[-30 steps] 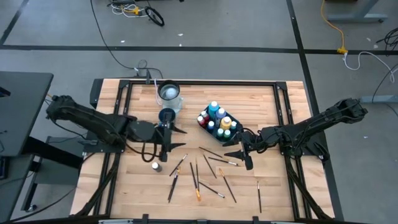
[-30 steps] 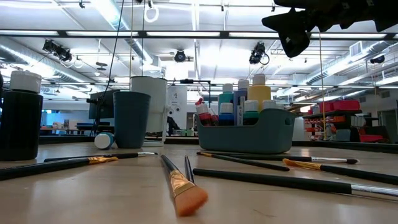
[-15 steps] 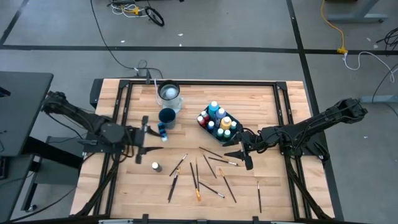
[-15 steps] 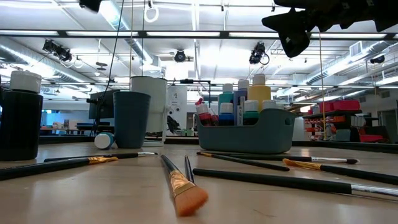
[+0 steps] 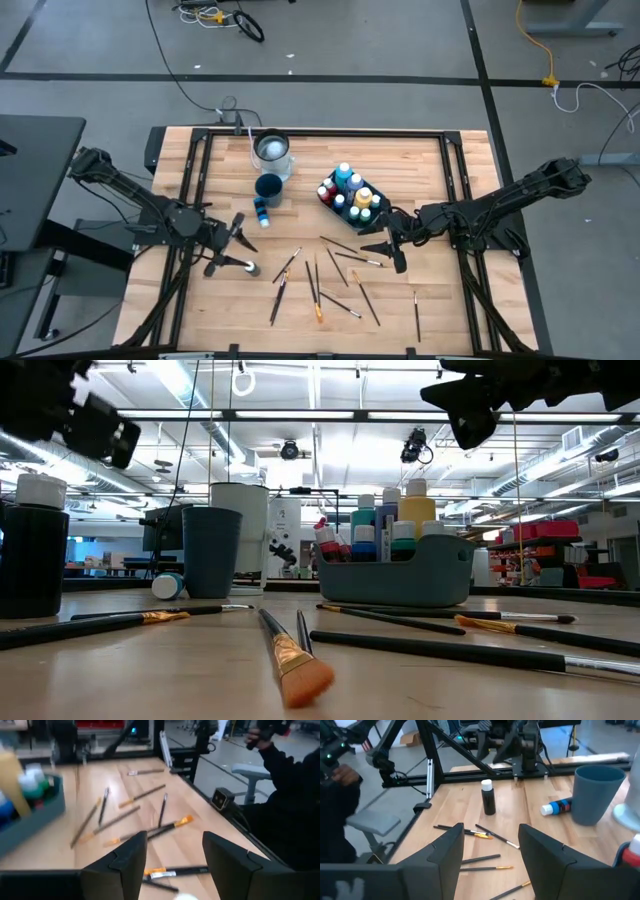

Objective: Pick & Place Paint Supplies
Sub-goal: Put the black paint bottle into the blue bin

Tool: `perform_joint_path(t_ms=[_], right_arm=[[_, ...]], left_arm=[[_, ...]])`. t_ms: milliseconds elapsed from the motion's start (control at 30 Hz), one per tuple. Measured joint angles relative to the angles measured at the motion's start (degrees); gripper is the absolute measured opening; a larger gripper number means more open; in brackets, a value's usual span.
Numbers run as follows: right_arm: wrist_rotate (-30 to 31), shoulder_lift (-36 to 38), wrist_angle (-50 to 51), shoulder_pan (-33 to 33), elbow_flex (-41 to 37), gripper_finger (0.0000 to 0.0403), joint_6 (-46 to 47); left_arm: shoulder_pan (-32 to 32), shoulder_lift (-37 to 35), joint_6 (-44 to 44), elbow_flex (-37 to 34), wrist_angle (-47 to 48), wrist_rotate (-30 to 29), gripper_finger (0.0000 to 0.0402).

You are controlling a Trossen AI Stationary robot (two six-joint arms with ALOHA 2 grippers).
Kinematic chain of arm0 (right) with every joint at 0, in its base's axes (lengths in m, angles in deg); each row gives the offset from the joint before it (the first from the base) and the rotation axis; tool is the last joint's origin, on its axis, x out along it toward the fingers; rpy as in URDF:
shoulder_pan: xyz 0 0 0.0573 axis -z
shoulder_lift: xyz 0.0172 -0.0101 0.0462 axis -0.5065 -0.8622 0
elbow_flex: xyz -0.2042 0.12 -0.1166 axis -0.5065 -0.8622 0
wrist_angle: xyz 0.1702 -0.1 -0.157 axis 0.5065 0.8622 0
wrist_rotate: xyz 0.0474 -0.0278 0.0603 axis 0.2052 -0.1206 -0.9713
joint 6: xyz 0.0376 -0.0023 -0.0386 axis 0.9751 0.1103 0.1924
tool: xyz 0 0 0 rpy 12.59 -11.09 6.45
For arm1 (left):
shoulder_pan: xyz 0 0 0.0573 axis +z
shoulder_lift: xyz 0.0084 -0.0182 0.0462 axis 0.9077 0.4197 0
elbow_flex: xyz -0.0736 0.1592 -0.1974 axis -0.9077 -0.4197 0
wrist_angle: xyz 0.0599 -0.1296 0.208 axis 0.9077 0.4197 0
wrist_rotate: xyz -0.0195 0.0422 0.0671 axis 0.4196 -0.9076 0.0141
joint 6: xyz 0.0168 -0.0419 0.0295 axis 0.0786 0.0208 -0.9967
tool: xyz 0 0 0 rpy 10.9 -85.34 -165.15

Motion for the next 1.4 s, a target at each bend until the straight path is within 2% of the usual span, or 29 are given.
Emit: perform_joint_path(t_ms=[233, 433, 667, 833, 1067, 1233, 1400], right_arm=[[0.0, 0.0, -3.9, 0.0, 0.0, 0.019, -1.8], [1.4, 0.0, -9.7, 0.0, 0.0, 0.019, -2.3], [13.9, 0.0, -15.8, 0.0, 0.0, 0.019, -9.7], [21.2, 0.0, -16.0, 0.0, 0.0, 0.019, -12.5], [20.8, 0.0, -15.8, 0.0, 0.0, 0.019, -12.6], [20.9, 0.0, -15.8, 0.0, 0.0, 0.019, -12.6], [20.9, 0.0, -15.8, 0.0, 0.0, 0.019, -12.5]], left_arm=[[0.0, 0.0, 12.0, -2.9, 0.2, 0.0, 0.0203], [0.0, 0.0, 11.6, -3.9, 0.0, -0.2, 0.0203], [0.0, 0.0, 13.2, -6.2, 0.1, 3.1, 0.0203], [-0.6, 0.0, 12.3, -6.8, 0.0, 2.4, 0.0203], [-2.1, 1.2, 9.6, -6.8, 0.0, 1.5, 0.0203], [-2.5, 5.3, 9.5, -6.8, 0.0, 0.3, 0.0203], [-2.5, 10.1, 6.4, -6.8, -7.2, -0.7, 0.0203]])
